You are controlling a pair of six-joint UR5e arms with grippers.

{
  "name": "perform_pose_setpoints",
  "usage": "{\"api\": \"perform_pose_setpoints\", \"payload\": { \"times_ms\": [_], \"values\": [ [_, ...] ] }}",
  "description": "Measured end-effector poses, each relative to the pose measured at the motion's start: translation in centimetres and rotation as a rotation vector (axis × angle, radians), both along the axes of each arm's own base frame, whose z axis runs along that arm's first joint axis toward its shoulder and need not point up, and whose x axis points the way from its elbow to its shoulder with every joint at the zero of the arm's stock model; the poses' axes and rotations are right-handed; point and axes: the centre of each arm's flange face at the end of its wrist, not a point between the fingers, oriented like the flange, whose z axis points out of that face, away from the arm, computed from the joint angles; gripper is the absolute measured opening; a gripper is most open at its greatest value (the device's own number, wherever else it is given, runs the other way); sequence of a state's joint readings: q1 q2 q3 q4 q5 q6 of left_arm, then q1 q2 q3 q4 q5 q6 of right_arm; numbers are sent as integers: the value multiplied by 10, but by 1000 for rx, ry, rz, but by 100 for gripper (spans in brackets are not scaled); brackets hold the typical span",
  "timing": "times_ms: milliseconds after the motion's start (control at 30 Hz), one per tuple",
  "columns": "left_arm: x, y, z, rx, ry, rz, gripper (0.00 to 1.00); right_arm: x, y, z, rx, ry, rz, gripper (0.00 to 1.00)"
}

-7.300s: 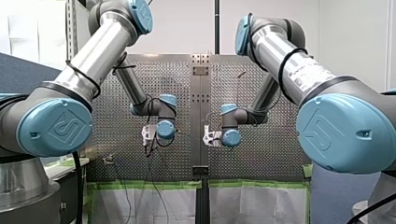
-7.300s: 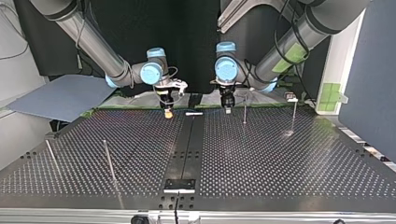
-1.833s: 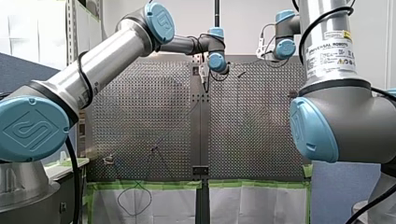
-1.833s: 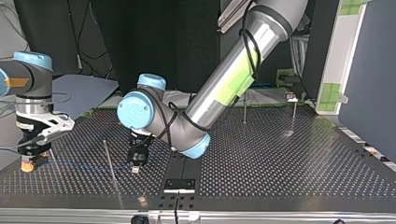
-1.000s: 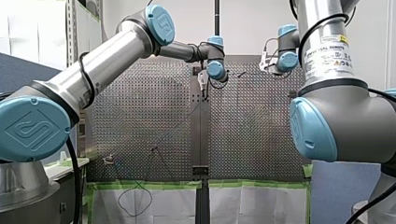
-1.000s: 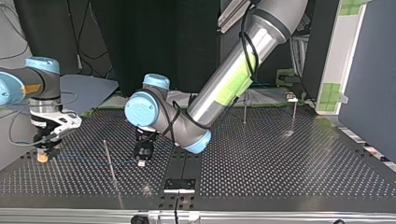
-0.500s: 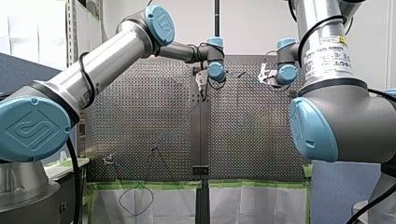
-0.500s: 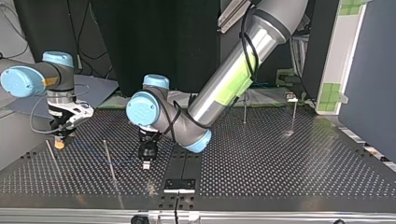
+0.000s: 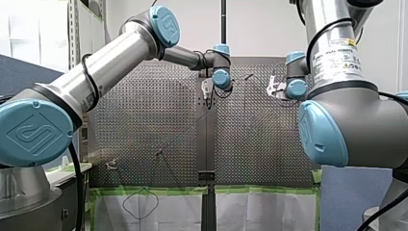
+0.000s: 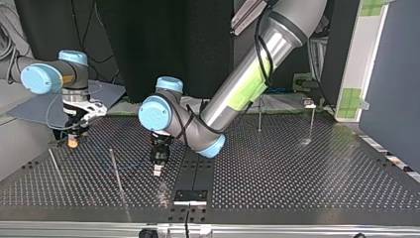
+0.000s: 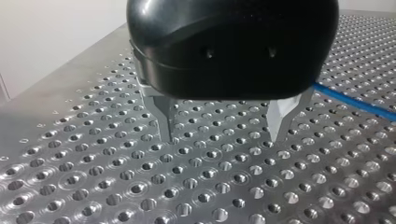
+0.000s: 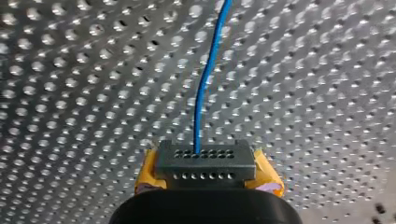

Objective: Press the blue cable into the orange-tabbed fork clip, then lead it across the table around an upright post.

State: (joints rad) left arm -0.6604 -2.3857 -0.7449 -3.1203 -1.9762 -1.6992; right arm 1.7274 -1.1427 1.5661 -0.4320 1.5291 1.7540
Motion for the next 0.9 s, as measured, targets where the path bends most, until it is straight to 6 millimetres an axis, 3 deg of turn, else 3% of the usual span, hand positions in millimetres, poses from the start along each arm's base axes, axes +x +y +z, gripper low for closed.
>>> {"api": "perform_pose_setpoints", "payload": {
  "times_ms": [533, 900],
  "values": [
    [0, 3, -1, -2, 2, 35, 98, 5, -14, -95, 60, -3, -2, 0],
    [-1, 3, -1, -3, 2, 51, 98, -8, -27, -156, 67, 7, -25, 0]
  ]
}}
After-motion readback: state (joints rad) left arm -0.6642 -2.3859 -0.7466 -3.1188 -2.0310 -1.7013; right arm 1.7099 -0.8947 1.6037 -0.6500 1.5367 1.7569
